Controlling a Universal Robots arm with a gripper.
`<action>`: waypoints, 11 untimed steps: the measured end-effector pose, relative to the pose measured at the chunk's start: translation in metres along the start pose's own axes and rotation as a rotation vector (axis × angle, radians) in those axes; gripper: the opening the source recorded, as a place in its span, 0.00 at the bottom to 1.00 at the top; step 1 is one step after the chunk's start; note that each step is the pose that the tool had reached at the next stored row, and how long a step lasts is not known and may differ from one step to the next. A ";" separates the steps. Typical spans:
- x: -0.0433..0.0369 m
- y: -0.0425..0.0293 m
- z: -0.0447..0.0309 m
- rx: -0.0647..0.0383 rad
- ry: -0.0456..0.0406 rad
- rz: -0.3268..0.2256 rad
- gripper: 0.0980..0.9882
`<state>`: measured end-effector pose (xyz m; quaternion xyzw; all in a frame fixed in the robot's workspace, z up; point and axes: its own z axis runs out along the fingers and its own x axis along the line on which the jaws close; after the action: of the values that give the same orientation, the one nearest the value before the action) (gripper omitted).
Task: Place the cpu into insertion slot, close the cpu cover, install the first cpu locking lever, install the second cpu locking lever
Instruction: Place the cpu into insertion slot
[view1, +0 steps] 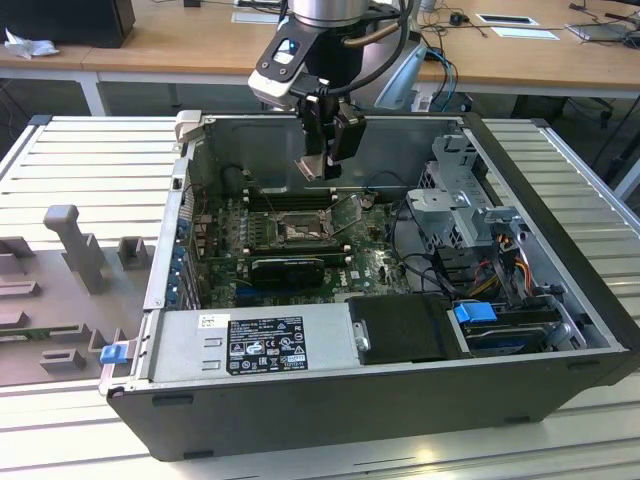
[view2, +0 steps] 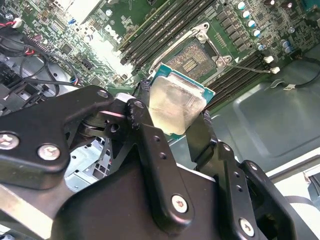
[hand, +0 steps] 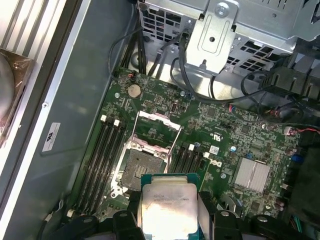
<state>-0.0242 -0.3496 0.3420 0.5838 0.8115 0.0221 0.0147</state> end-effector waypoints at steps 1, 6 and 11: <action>0.0000 0.0000 0.0000 0.000 -0.0002 0.002 0.49; 0.0000 0.0000 0.0002 0.000 -0.0009 0.016 0.49; 0.0000 0.0000 0.0004 0.000 -0.0016 0.030 0.49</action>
<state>-0.0242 -0.3496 0.3416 0.5958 0.8027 0.0219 0.0150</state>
